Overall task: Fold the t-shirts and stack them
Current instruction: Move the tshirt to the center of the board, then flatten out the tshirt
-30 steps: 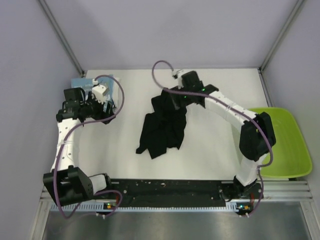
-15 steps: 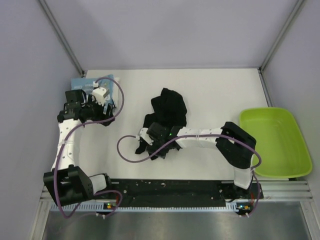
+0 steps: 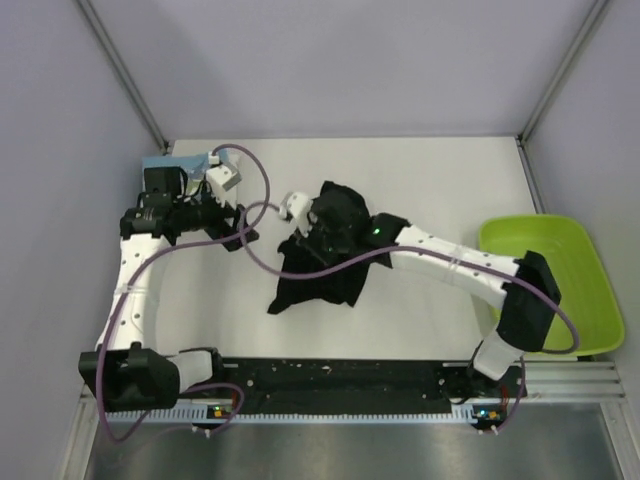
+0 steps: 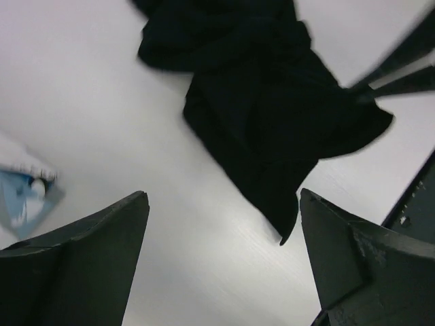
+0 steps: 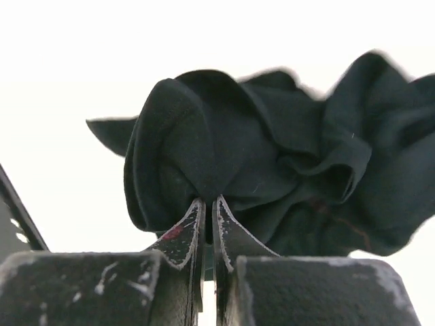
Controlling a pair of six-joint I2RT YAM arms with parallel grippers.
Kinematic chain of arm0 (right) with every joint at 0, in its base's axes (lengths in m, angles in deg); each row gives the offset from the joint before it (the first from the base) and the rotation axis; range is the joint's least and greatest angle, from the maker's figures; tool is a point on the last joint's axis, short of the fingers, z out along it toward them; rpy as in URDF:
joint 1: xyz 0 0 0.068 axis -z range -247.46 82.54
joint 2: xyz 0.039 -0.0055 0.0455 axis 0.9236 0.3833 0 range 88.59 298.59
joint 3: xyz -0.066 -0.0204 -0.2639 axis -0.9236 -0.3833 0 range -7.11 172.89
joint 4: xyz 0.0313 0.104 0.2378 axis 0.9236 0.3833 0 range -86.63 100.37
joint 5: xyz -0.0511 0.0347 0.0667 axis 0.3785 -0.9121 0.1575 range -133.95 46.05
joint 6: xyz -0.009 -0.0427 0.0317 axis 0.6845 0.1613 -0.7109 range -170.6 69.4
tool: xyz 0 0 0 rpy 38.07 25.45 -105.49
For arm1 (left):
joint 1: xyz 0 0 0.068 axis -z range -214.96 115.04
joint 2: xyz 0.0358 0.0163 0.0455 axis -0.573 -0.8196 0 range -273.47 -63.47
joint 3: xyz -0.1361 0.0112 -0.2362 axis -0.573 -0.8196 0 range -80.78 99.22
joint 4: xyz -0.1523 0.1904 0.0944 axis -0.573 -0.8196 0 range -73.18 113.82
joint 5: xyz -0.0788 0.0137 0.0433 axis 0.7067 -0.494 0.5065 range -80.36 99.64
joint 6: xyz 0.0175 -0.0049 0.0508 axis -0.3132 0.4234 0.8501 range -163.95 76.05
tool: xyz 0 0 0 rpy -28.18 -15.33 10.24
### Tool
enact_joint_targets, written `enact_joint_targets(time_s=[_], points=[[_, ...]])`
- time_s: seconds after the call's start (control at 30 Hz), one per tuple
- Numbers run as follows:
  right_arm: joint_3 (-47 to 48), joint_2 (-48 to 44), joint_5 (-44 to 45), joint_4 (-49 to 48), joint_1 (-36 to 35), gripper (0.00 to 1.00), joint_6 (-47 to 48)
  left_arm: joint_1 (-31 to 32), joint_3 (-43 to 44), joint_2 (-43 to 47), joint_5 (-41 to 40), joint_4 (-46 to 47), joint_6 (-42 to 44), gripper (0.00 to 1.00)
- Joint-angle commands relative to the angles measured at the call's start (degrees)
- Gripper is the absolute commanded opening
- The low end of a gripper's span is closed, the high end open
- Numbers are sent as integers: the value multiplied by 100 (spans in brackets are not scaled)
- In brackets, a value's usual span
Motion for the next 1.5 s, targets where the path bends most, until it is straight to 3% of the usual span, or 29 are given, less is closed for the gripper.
enact_joint_targets(time_s=[0.0, 0.17, 0.23, 0.33, 0.43, 0.57, 0.77, 0.8, 0.87, 0.9, 1.0, 1.03, 1.07, 1.1, 1.13, 1.17, 1.23, 1.33, 1.47], points=[[1126, -901, -1018, -349, 558, 0, -263, 588, 1058, 487, 1732, -776, 690, 99], [1636, -1068, -1845, -551, 743, 0, -394, 598, 1921, 444, 2753, -1393, 1245, 99], [1865, -1042, -2161, -595, 735, 0, -412, 904, 2044, 400, 2807, -1349, 1351, 99], [2102, -1068, -2828, -639, 735, 0, -263, 1299, 2115, 356, 2011, -762, 895, 99], [2208, -1139, -3400, -587, 743, 0, -17, 1520, 2255, 251, 1455, -567, 1042, 99], [2366, -1156, -4235, -586, 928, 0, -69, 1766, 2353, 66, 1471, -575, 1368, 99], [2700, -1086, -4606, -569, 972, 0, -254, 2715, 2116, -206, 928, -444, 1342, 98], [2736, -1104, -4623, -578, 1007, 0, -297, 2733, 2089, -242, 901, -400, 1316, 89], [2745, -1209, -4606, -621, 1164, 0, -455, 2725, 2080, -251, 761, -339, 1272, 34], [2693, -1287, -4597, -700, 1261, 0, -587, 2733, 2080, -225, 621, -268, 1202, 0], [2464, -1490, -3835, -771, 1472, 0, -746, 2716, 2089, -216, 146, 205, 641, 0], [2324, -1577, -3458, -789, 1508, 2, -912, 2725, 2115, -224, 23, 285, 482, 0], [2201, -1683, -2967, -789, 1517, 16, -991, 2725, 2133, -233, -74, 347, 333, 0], [2035, -1779, -2501, -797, 1526, 39, -1097, 2725, 2150, -233, -171, 382, 192, 0], [1815, -1920, -1896, -806, 1526, 54, -1185, 2725, 2159, -233, -259, 417, 130, 0], [1613, -2052, -1351, -824, 1526, 62, -1273, 2725, 2177, -233, -373, 470, -27, 0], [1060, -2394, -374, -876, 1526, 66, -1370, 2716, 2221, -224, -593, 540, -265, 0], [-467, -2921, 122, -1716, 1369, 66, -1650, 2716, 2335, -224, -909, 672, -626, 0], [-2481, -2959, 411, -3631, 202, 75, -2054, 2725, 2633, -286, -858, 594, -785, 0]])
